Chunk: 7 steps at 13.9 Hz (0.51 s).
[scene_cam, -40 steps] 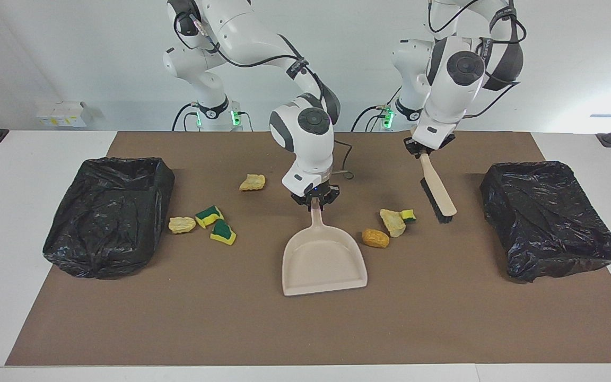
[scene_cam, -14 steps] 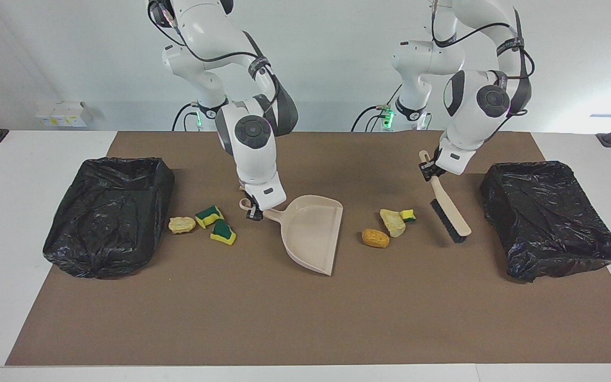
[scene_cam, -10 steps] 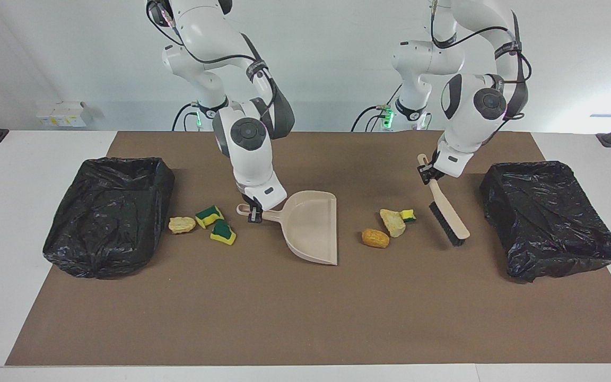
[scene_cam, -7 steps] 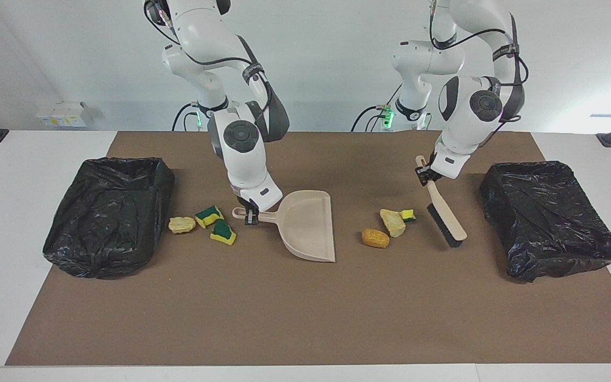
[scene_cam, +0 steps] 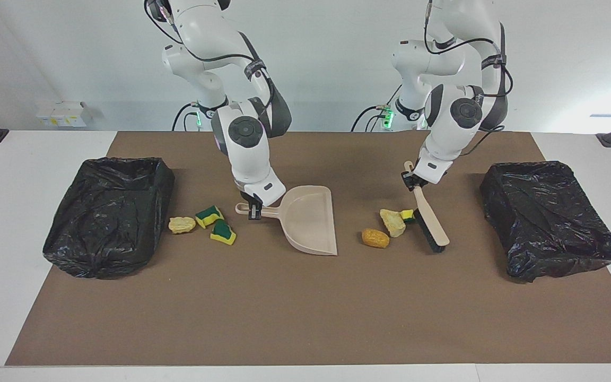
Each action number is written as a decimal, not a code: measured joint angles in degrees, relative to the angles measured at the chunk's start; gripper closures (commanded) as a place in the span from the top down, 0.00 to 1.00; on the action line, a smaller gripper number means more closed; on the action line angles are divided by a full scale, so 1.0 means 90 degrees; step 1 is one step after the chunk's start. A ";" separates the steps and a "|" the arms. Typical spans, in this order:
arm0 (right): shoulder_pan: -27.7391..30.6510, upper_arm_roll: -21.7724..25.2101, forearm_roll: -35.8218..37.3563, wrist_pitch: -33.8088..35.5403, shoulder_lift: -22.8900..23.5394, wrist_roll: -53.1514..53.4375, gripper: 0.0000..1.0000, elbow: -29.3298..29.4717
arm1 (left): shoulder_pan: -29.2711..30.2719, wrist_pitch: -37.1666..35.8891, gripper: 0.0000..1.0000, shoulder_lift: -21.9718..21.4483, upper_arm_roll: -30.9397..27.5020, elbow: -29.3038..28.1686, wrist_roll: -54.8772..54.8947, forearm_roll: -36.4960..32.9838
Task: Sweep and dump trash in bin
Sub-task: 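Sweep the bread and sponge pieces into the dustpan with the left gripper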
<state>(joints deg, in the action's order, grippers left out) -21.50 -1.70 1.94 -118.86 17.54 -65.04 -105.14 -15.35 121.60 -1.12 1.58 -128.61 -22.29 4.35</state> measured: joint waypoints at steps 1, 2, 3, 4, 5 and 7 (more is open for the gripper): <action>-0.0068 0.0000 0.0000 -0.0033 0.0002 0.0069 0.00 -0.0026 | -0.0099 0.0030 0.00 0.0003 -0.0002 -0.0001 -0.0064 0.0056; -0.0098 0.0000 0.0000 -0.0041 0.0001 0.0097 0.00 -0.0044 | -0.0214 0.0047 0.00 0.0021 0.0001 -0.0006 -0.0180 0.0081; -0.0101 0.0000 0.0000 -0.0047 0.0001 0.0107 0.00 -0.0056 | -0.0352 0.0122 0.00 0.0068 0.0003 -0.0017 -0.0331 0.0095; -0.0096 0.0002 0.0000 -0.0063 0.0002 0.0108 0.00 -0.0075 | -0.0485 0.0280 0.00 0.0137 0.0007 -0.0029 -0.0497 0.0100; -0.0094 0.0004 0.0000 -0.0075 0.0002 0.0109 0.00 -0.0094 | -0.0598 0.0471 0.00 0.0219 0.0008 -0.0032 -0.0662 0.0100; -0.0092 0.0006 0.0000 -0.0093 0.0002 0.0117 0.00 -0.0121 | -0.0753 0.0730 0.00 0.0324 0.0010 -0.0028 -0.0852 0.0174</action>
<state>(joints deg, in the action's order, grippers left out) -22.33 -1.64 1.94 -119.70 17.56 -63.99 -106.23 -22.13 128.17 1.80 1.68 -128.87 -29.96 5.92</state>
